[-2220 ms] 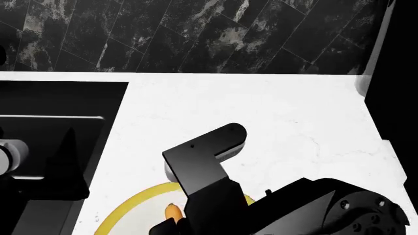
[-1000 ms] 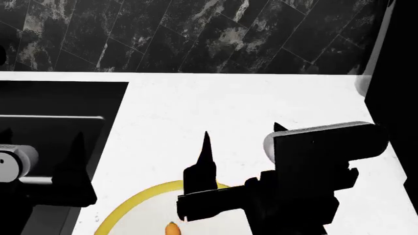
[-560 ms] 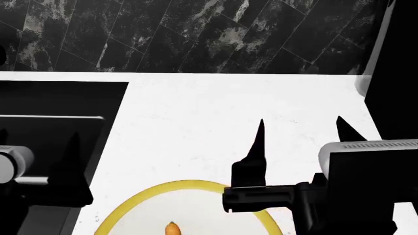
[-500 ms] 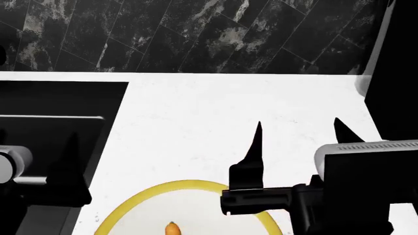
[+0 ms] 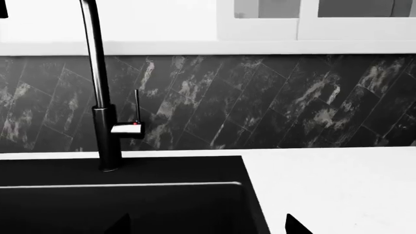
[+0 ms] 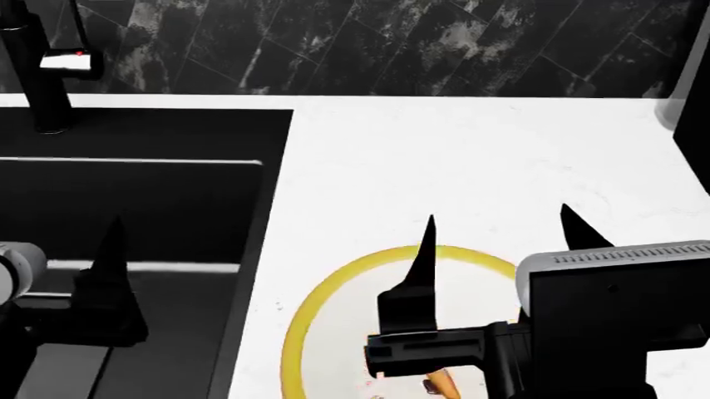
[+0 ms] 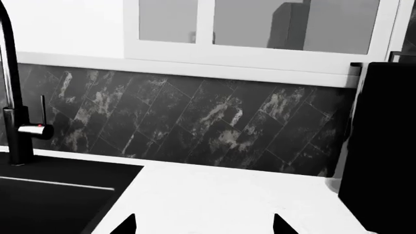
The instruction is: There is a mixed pile of frozen fruits and vegetables on the counter. Locate all the frozen vegetables and place the items in a bowl on the counter. Take all the frozen fruits and defrost them in a running sink.
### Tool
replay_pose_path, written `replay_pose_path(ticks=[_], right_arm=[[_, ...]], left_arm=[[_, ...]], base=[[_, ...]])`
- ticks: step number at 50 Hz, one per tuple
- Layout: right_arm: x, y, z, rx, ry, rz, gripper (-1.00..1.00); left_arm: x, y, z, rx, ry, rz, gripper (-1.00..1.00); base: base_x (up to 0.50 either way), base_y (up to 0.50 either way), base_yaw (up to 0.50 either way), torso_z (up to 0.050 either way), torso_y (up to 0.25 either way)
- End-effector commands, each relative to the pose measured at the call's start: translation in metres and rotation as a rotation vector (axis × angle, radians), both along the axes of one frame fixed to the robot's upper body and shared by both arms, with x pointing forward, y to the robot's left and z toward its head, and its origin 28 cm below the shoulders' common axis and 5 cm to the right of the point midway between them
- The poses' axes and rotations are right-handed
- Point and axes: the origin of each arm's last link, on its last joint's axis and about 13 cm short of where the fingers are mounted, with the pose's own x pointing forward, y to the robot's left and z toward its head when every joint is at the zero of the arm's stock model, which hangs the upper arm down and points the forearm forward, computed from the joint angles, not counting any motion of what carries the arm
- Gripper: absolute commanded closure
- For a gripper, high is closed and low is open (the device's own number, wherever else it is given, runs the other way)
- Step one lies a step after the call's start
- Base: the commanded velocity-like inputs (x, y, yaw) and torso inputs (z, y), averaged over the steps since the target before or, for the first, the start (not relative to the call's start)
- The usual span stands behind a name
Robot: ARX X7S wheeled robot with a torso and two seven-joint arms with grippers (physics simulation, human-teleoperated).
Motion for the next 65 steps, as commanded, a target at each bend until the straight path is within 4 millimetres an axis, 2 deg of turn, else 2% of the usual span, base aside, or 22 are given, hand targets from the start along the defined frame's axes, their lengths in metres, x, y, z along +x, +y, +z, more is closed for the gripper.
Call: replay_pose_path(ticks=[1,31,40,65], right_arm=[[0.0008,0.0003,0.0030,0.019,-0.015,0.008,-1.00],[-0.0005,0.0016,0.0043,0.020,-0.058,0.023,-1.00],[0.0001,0.0025,0.0034,-0.036,-0.063,0.018,-1.00],[0.0003,-0.0021,0.0051,-0.008,-0.086,-0.014,-1.00]], left_arm=[[-0.0015,0.0035,0.0035,-0.036,-0.035,-0.003,-1.00],[-0.0022,0.0065,0.0055,-0.033,-0.044,0.005,-1.00],[-0.0022,0.0068,0.0055,-0.027,-0.046,0.008,-1.00],[-0.0028,0.0061,0.0050,-0.035,-0.037,0.002,-1.00]], base=[[-0.36,0.41,0.00,0.000,0.000],[-0.40,0.41,0.00,0.000,0.000],[-0.01,0.44,0.00,0.000,0.000],[0.04,0.50,0.00,0.000,0.000]])
